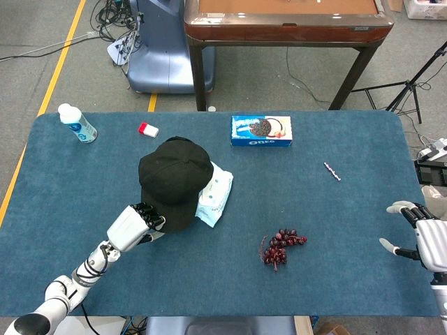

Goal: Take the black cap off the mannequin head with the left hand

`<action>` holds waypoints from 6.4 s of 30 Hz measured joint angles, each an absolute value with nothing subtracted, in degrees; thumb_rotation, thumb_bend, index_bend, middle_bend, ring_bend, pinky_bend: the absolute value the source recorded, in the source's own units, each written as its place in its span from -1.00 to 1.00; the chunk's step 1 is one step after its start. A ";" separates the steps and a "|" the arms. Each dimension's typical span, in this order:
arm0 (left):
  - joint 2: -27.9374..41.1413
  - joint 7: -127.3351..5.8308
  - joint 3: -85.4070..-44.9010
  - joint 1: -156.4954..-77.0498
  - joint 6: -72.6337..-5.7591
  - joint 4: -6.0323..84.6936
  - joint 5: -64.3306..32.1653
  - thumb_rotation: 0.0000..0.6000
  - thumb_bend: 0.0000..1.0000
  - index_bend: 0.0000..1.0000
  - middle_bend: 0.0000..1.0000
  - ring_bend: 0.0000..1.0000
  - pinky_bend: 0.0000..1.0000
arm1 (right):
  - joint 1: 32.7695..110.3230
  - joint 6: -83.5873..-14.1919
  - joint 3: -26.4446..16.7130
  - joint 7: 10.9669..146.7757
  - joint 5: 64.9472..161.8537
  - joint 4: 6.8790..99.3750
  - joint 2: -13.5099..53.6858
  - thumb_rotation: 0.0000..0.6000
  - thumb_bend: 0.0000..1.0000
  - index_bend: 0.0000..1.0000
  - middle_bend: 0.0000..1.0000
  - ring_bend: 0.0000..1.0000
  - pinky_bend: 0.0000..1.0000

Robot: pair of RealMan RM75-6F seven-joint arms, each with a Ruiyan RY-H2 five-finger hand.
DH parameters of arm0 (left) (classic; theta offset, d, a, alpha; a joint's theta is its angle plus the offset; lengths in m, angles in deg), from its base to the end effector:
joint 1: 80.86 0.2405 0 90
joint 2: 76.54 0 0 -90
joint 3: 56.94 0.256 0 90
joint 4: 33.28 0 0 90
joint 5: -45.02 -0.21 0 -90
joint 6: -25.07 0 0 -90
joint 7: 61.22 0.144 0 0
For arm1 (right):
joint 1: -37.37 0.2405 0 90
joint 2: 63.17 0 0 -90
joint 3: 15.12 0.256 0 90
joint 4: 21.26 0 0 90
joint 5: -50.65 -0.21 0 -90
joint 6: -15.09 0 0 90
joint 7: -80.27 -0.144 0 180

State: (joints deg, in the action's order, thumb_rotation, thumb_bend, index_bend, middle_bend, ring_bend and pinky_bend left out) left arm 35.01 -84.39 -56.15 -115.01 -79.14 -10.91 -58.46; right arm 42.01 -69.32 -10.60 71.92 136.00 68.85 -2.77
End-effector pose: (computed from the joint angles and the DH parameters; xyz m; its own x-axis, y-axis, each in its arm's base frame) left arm -0.2065 0.3025 0.0001 0.2149 -0.2878 0.9333 0.5482 -0.7553 -0.3592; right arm -0.3230 -0.1868 0.1881 0.3531 0.0222 0.9353 -0.9356 0.0068 0.3530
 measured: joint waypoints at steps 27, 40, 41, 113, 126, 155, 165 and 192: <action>37.61 -88.94 -56.44 -115.20 -82.60 -13.48 -54.65 1.00 -0.78 -0.16 0.77 0.41 0.59 | 42.00 -69.24 -10.59 71.84 136.06 68.78 -2.79 1.00 -0.93 -0.30 -0.37 -0.47 -0.03; 37.29 -88.92 -55.57 -115.04 -82.85 -13.46 -54.36 1.00 -0.32 -0.12 0.81 0.44 0.62 | 42.05 -69.05 -10.62 72.15 136.00 68.83 -2.77 1.00 -0.93 -0.30 -0.37 -0.47 -0.03; 37.26 -88.95 -55.51 -115.03 -82.92 -13.45 -54.34 1.00 -0.28 -0.11 0.81 0.44 0.62 | 42.06 -69.02 -10.62 72.20 135.98 68.84 -2.77 1.00 -0.93 -0.30 -0.37 -0.47 -0.03; -3.61 -50.69 -61.19 -115.82 -60.18 65.77 -48.72 1.00 0.09 0.24 0.87 0.48 0.65 | 43.12 -66.48 -10.77 75.62 134.75 69.71 -2.46 1.00 -0.93 -0.30 -0.38 -0.47 -0.03; -4.06 -48.80 -64.38 -115.13 -59.66 67.53 -49.56 1.00 0.09 0.24 0.86 0.48 0.65 | 43.51 -65.73 -10.85 76.51 134.48 69.82 -2.23 1.00 -0.93 -0.30 -0.38 -0.47 -0.03; -4.69 -44.39 -72.21 -118.02 -53.00 70.16 -41.72 1.00 0.09 0.23 0.85 0.47 0.65 | 43.74 -65.37 -10.85 76.23 134.22 69.77 -2.41 1.00 -0.93 -0.30 -0.38 -0.47 -0.03; -5.13 -43.55 -74.88 -119.10 -51.33 69.48 -37.17 1.00 0.09 0.23 0.85 0.47 0.65 | 43.83 -65.20 -10.86 76.46 134.11 69.76 -2.35 1.00 -0.93 -0.30 -0.38 -0.47 -0.03; -3.99 -43.47 -77.57 -122.69 -46.17 51.78 -27.93 1.00 0.09 0.23 0.84 0.46 0.65 | 43.99 -64.95 -10.79 76.43 133.83 69.64 -2.32 1.00 -0.93 -0.30 -0.37 -0.47 -0.03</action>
